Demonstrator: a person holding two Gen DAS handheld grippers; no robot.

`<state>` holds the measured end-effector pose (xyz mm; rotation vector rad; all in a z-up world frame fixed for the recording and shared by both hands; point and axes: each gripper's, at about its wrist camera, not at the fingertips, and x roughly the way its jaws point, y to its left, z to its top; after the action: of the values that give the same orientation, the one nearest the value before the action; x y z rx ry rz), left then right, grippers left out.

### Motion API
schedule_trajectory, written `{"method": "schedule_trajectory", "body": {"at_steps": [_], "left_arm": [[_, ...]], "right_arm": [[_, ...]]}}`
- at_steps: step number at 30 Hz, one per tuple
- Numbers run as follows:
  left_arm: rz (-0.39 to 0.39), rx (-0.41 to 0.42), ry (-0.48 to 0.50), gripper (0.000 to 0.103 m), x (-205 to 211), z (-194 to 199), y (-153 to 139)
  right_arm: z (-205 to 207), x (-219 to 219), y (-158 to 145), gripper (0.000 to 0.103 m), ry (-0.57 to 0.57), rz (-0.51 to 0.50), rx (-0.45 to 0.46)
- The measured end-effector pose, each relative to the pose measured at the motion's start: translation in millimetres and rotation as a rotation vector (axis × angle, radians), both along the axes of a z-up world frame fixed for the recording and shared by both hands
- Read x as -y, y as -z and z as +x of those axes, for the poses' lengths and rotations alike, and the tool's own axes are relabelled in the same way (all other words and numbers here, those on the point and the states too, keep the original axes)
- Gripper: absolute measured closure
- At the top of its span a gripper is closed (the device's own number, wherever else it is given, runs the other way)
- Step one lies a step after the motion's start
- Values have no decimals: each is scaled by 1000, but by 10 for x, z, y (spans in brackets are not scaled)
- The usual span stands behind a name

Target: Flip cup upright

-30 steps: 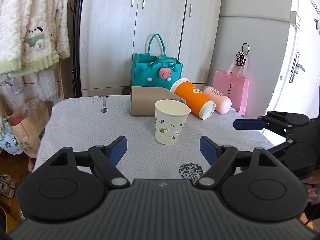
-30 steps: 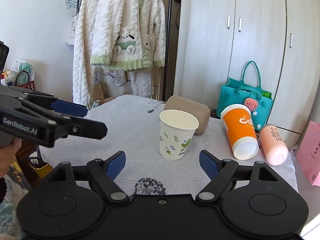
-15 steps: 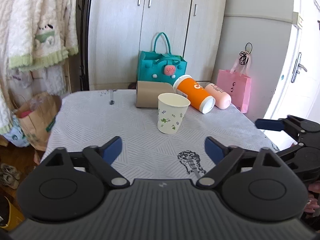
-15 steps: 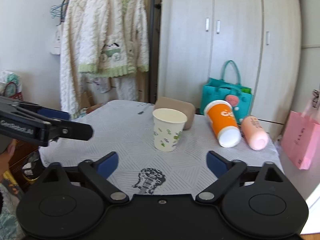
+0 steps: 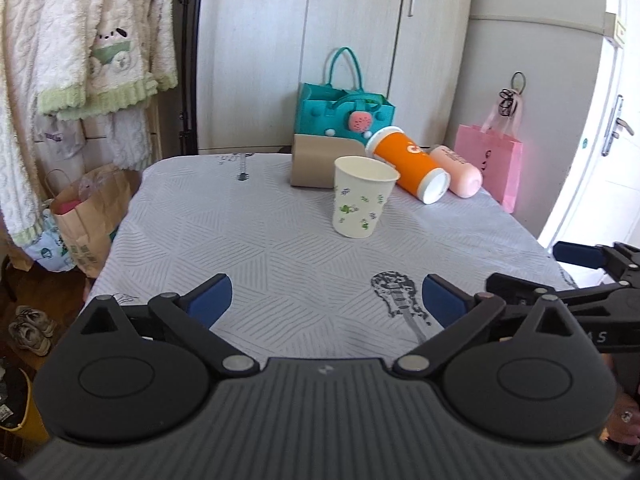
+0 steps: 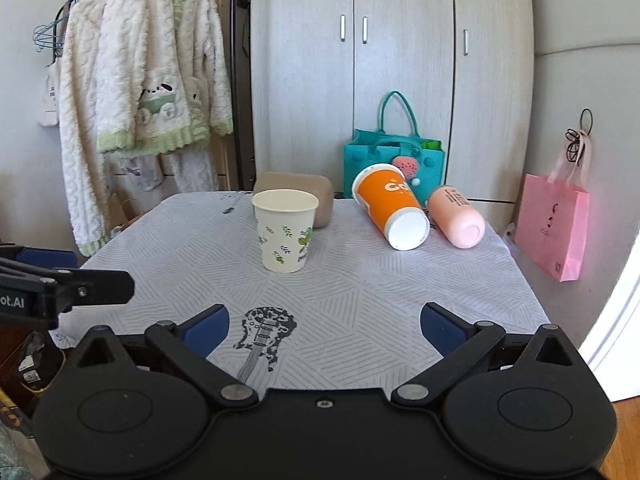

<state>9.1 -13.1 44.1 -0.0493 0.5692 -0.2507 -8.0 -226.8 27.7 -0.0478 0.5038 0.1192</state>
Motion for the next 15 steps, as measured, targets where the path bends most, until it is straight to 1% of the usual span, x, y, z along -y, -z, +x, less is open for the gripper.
{"method": "schedule_trajectory", "body": {"at_steps": [5, 7, 11, 15], "left_arm": [[76, 5, -47, 0, 35, -24, 39], [79, 16, -47, 0, 45, -42, 53], [67, 1, -36, 0, 42, -52, 78], [80, -8, -65, 0, 51, -41, 99]], "right_arm": [[-36, -17, 24, 0, 59, -44, 14], [-46, -15, 20, 0, 82, -51, 20], [-59, 15, 17, 0, 98, -32, 14], [-72, 0, 27, 0, 100, -29, 9]]}}
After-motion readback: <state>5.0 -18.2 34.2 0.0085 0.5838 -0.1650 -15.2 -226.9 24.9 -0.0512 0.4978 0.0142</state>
